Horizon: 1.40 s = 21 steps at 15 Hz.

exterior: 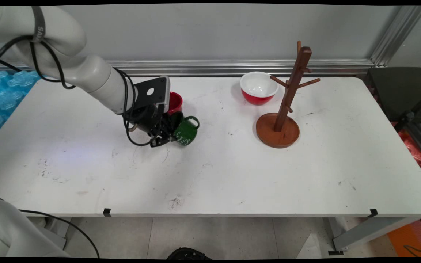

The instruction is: Place the picked object on the table

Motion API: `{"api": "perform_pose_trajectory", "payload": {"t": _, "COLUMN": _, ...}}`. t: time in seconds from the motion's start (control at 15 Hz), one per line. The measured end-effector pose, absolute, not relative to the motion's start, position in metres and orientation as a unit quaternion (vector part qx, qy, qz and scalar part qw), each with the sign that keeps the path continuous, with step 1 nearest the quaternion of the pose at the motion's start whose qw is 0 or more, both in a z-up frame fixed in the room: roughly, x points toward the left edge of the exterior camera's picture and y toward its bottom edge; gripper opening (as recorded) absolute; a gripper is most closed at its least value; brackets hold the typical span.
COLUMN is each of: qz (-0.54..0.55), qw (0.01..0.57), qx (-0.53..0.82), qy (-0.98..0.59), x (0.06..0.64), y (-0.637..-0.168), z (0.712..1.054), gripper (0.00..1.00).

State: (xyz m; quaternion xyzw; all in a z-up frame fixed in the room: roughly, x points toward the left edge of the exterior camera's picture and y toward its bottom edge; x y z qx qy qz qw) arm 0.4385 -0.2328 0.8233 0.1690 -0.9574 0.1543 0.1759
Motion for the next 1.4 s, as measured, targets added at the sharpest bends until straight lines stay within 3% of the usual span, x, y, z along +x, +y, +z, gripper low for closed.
{"api": "perform_pose_trajectory", "payload": {"t": 0.73, "qz": 0.179, "qw": 0.106, "qx": 0.164, "qy": -0.964, "x": 0.427, "y": -0.216, "z": 0.808, "gripper": 0.00}}
{"api": "perform_pose_trajectory", "payload": {"t": 1.4, "qz": 0.210, "qw": 0.104, "qx": 0.171, "qy": -0.957, "x": 0.410, "y": -0.215, "z": 0.831, "gripper": 0.00}}
